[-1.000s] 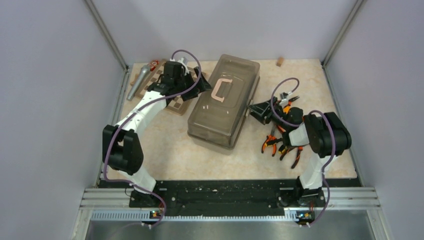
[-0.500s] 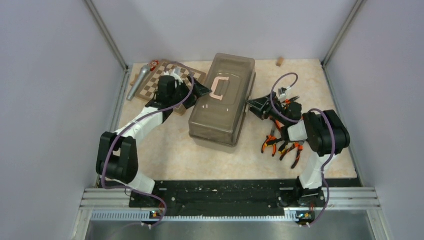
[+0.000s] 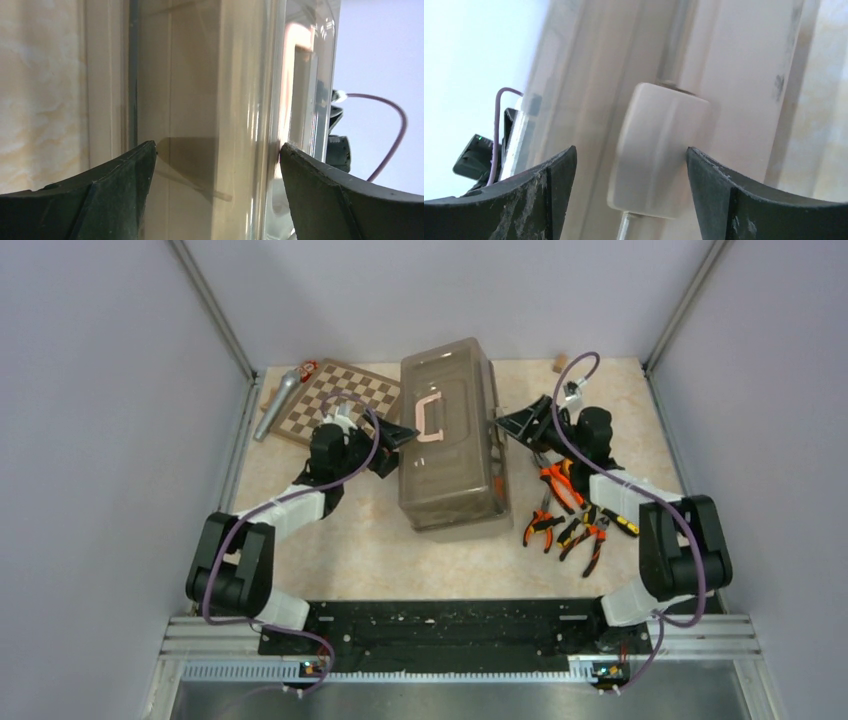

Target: Pack the tool kit

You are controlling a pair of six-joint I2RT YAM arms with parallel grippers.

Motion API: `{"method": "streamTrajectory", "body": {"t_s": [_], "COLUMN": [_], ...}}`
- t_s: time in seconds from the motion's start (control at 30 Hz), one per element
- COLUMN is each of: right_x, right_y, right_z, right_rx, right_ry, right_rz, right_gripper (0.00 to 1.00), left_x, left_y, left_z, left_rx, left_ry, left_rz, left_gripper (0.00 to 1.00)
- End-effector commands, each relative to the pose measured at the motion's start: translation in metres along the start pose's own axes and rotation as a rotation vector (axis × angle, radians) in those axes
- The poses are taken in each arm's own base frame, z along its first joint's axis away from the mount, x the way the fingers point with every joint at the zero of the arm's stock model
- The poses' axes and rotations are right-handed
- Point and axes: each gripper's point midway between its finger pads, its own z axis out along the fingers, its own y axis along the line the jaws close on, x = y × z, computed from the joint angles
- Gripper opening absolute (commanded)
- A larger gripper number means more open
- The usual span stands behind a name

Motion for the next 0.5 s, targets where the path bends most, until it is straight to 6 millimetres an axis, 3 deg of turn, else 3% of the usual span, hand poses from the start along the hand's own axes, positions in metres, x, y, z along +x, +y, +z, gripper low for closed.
{"method": "streamTrajectory", "body": {"t_s": [0.0,0.27,0.37,0.47], "right_x": [0.038,0.050,0.046,0.047], "right_y": [0.072,0.074,0.068,0.077], "right_z": [-0.003,-0.011,-0.014,-0.012], "right_rx": [-0.132,-0.025,0.017,0.007], "right_ry": [0.175,0.221,0.209,0.234], "right_rz": [-0.198,-0.285,-0.301,-0.329], "right_gripper": [0.79,0.78,0.79,0.79], "left_x": [0.101,0.124,0.123,0.119], "left_y": [0.008,0.071,0.067,0.064], "left_z": [-0.024,-0.052,-0.050,-0.046], "left_rx": [0.030,-0.087,-0.067,-0.077], "left_ry": [0.353,0.332,0.332,0.322], "left_rz": [-0.059,-0.047,-0.051,-0.032], "left_gripper": [0.85,0.83,0.83,0.84]}}
